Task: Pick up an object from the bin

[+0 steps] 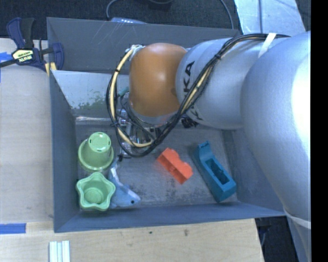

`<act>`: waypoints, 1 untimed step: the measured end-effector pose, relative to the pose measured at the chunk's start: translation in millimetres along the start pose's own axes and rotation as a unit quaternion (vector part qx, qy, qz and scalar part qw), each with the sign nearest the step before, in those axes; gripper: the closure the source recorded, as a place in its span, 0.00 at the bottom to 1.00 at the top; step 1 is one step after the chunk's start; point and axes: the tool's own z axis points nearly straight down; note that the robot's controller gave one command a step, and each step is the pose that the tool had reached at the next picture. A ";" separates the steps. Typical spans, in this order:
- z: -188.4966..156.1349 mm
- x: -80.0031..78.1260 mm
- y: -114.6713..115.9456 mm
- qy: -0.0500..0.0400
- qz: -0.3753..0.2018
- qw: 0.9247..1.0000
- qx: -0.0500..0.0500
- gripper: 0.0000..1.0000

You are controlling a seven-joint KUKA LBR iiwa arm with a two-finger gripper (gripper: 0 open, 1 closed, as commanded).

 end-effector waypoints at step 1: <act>21.8 -6.3 10.6 -0.001 -0.107 0.994 -0.001 0.00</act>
Offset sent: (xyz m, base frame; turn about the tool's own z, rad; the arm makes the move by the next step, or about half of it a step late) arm 0.0010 0.0361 -0.0553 -0.5848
